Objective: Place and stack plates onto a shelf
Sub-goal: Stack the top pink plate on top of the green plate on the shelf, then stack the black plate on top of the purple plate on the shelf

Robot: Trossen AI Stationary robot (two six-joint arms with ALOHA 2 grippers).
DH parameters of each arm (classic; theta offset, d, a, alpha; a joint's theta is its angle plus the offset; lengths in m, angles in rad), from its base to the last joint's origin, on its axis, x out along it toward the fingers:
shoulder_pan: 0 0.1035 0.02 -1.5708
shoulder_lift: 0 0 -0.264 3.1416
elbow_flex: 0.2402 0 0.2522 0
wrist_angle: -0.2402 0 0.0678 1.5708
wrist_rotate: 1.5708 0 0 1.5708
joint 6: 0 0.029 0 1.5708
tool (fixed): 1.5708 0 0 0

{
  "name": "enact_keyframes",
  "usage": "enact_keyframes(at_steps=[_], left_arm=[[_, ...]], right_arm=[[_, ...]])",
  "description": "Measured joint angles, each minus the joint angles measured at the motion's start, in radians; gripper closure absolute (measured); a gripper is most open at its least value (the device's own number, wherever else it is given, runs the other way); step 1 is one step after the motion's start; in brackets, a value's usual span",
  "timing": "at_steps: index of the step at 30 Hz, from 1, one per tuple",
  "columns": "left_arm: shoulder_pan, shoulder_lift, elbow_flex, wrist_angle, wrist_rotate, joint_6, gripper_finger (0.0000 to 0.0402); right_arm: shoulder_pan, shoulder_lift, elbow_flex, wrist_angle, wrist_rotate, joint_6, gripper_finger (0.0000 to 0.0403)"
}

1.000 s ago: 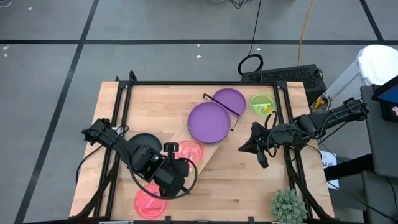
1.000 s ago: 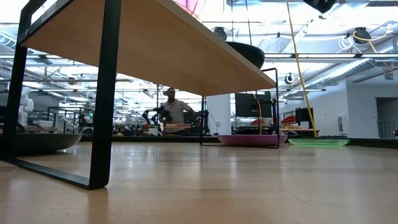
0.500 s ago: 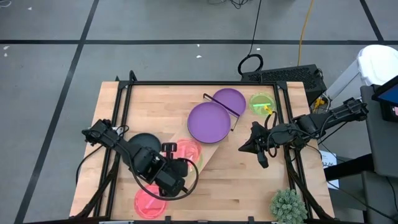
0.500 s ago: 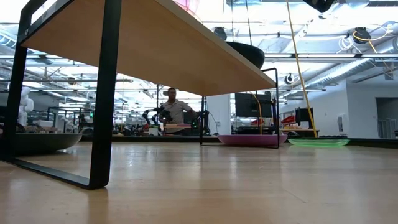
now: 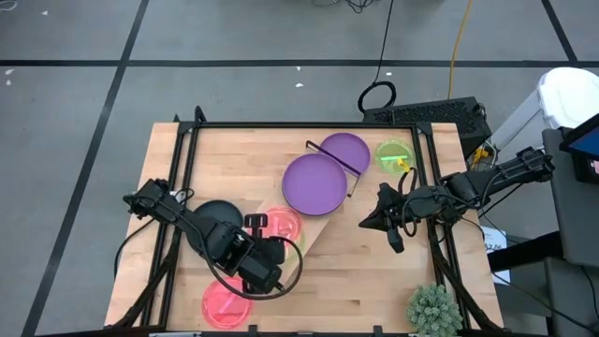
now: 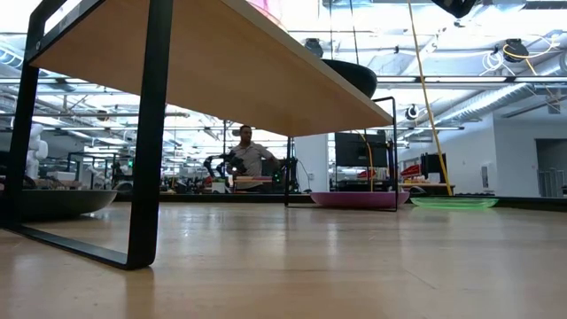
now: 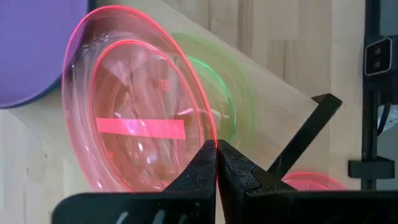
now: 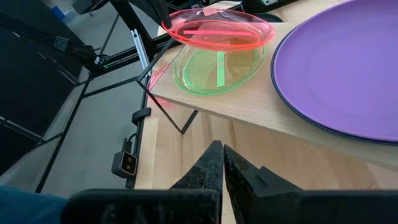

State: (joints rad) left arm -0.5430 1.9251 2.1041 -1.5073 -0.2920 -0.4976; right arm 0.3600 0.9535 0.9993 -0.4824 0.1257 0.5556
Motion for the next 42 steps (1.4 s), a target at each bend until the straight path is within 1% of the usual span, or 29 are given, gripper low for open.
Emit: enact_keyframes(at_steps=[7, 15, 18, 24, 27, 34, 42], left_arm=[[0.000, 0.000, -0.039, 0.073, 0.004, -0.029, 0.0399], [0.000, 0.000, -0.066, 0.072, 0.023, -0.042, 0.0397], [-0.001, 0.000, -0.066, 0.072, 0.024, -0.060, 0.0382], [-0.001, 0.000, -0.066, 0.072, 0.024, -0.069, 0.0326], [-0.001, 0.000, -0.066, 0.072, 0.024, -0.081, 0.0311], [-0.001, 0.000, -0.066, 0.072, 0.028, -0.163, 0.0307], [0.000, 0.000, -0.066, 0.081, 0.068, -0.277, 0.0307]], right_arm=[[0.000, 0.000, 0.000, 0.000, 0.000, 0.000, 0.0403], [0.000, 0.000, 0.000, 0.000, 0.000, -0.002, 0.0403], [0.000, 0.000, 0.000, 0.000, 0.000, -0.010, 0.0403], [0.000, 0.000, 0.000, 0.000, 0.002, -0.021, 0.0403], [0.000, 0.000, 0.000, 0.000, 0.003, -0.022, 0.0403], [0.000, 0.000, 0.000, 0.000, 0.003, -0.026, 0.0403], [0.000, 0.000, 0.000, 0.000, 0.003, -0.019, 0.0403]])
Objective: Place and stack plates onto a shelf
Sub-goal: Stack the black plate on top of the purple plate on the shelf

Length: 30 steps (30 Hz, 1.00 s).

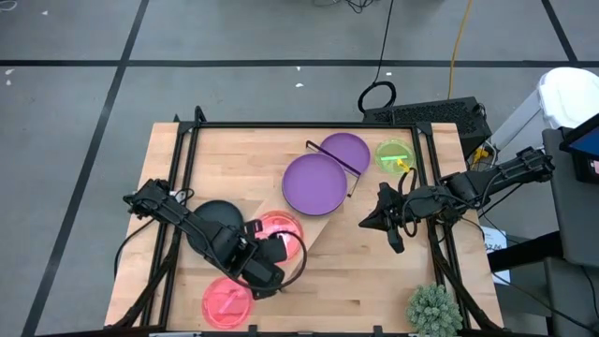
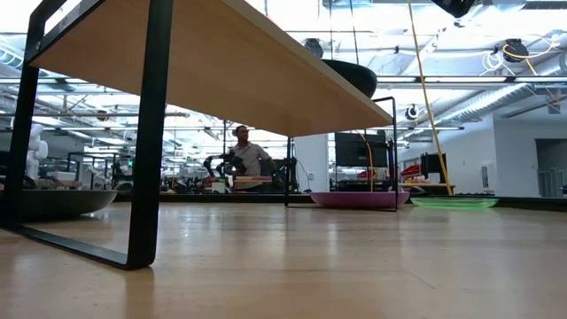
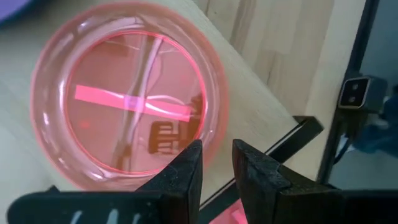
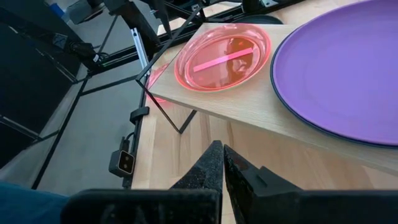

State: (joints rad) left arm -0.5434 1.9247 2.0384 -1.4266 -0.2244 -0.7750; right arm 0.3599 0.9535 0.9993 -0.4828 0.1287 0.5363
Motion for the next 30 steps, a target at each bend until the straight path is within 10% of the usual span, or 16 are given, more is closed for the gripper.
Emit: enact_keyframes(at_steps=[30], left_arm=[[0.044, -0.284, 0.001, 0.103, -0.184, 0.063, 0.0307]], right_arm=[[-0.017, 0.000, 0.004, -0.001, 0.106, 0.225, 0.0403]])
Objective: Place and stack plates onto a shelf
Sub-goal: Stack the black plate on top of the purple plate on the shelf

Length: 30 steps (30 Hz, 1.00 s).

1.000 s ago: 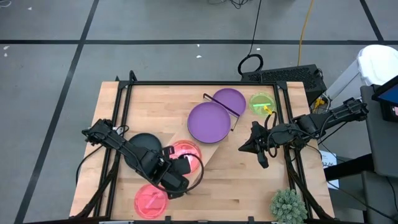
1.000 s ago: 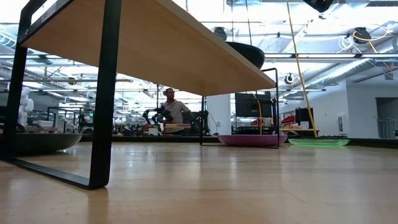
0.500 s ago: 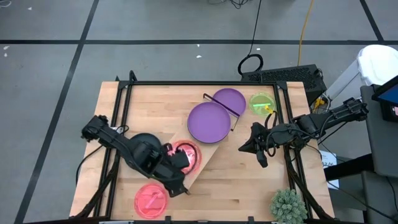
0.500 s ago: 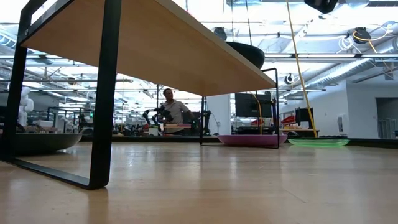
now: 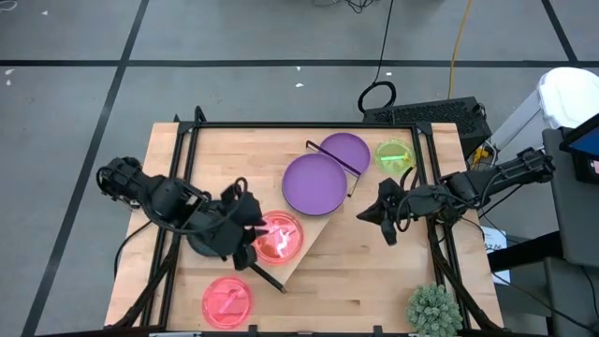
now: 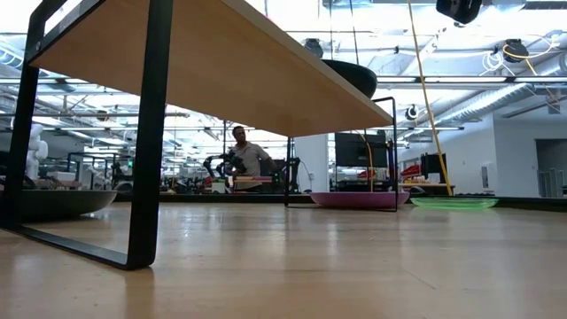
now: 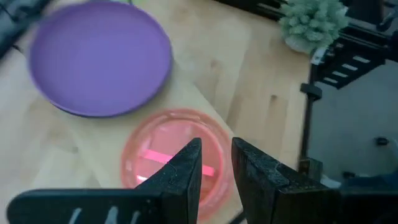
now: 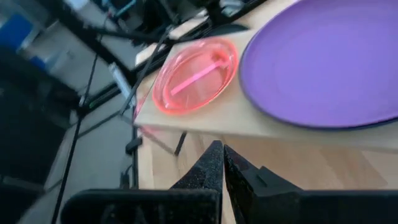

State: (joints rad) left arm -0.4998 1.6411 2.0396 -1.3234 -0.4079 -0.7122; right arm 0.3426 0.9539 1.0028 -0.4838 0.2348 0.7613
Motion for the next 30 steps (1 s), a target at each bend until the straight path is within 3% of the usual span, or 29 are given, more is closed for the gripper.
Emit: enact_keyframes(at_steps=[7, 13, 16, 21, 25, 30], left_arm=[[0.014, -0.023, 0.000, -0.148, -0.132, 0.092, 0.0307], [0.074, -0.040, -0.023, -0.076, -0.152, 0.243, 0.0307], [0.105, -0.096, -0.131, 0.048, -0.129, 0.312, 0.0307], [0.164, -0.262, -0.417, 0.292, -0.071, 0.349, 0.0307], [0.197, -0.393, -0.627, 0.434, -0.002, 0.278, 0.0307], [0.198, -0.527, -0.809, 0.511, 0.008, 0.137, 0.0307]], right_arm=[[-0.081, -0.002, 0.007, 0.149, 0.032, 0.041, 0.0403], [-0.185, -0.013, 0.029, 0.247, 0.056, 0.042, 0.0403], [-0.221, -0.014, 0.063, 0.247, 0.087, 0.012, 0.0403], [-0.273, -0.014, 0.099, 0.187, 0.139, -0.065, 0.0403], [-0.330, -0.013, 0.103, 0.098, 0.158, -0.069, 0.0403], [-0.410, -0.009, 0.103, -0.044, 0.157, -0.044, 0.0403]])
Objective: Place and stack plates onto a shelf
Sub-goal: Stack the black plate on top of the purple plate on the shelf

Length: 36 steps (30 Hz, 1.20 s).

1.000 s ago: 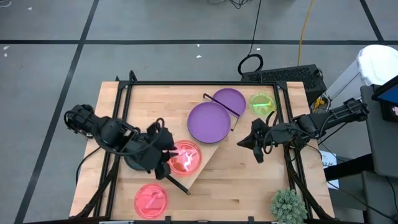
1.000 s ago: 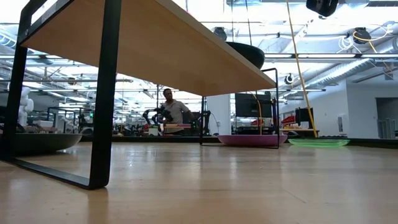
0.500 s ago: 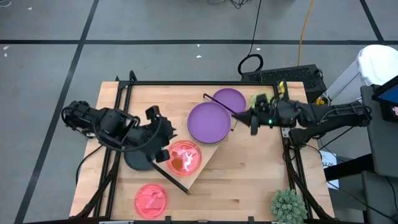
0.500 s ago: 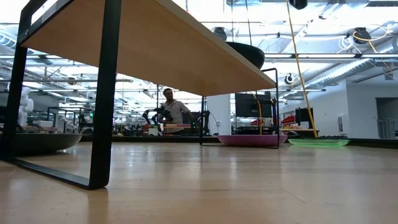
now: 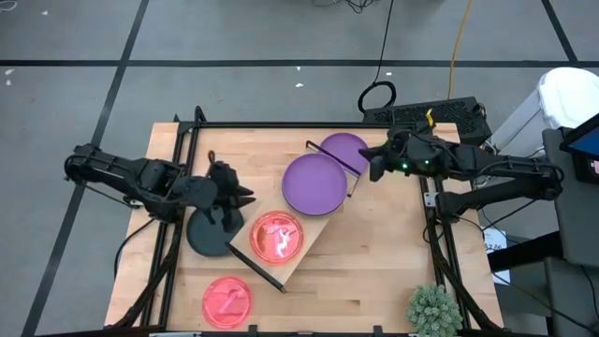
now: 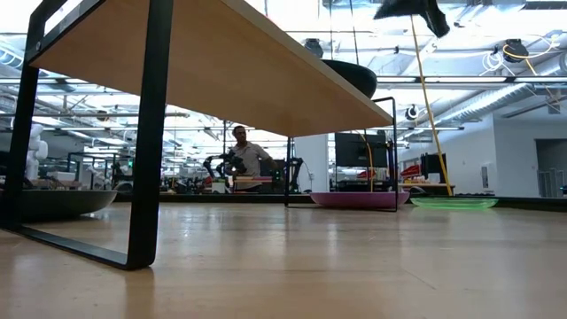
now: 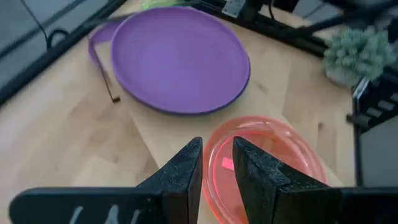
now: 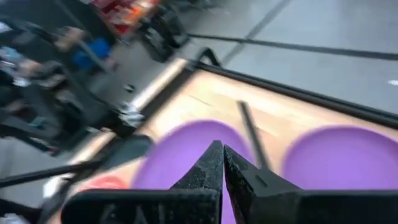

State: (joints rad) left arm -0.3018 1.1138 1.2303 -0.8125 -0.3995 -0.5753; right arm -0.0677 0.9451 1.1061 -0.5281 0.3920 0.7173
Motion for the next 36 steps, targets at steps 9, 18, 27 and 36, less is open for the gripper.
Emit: enact_keyframes(at_steps=[9, 18, 27, 36], left_arm=[[0.001, -0.097, -0.116, -0.016, -0.009, -0.163, 0.0307], [-0.042, -0.103, -0.217, -0.106, 0.086, -0.222, 0.0307], [-0.223, -0.149, -0.318, -0.102, 0.088, -0.294, 0.0303], [-0.469, -0.173, -0.390, -0.075, -0.001, -0.474, 0.0210]], right_arm=[[-0.140, -0.001, 0.000, -0.139, -0.066, -0.101, 0.0403], [-0.161, -0.001, 0.000, -0.136, -0.248, -0.181, 0.0403], [-0.159, -0.003, 0.000, -0.136, -0.345, -0.095, 0.0403], [-0.102, -0.003, 0.000, -0.127, -0.337, -0.066, 0.0403]])
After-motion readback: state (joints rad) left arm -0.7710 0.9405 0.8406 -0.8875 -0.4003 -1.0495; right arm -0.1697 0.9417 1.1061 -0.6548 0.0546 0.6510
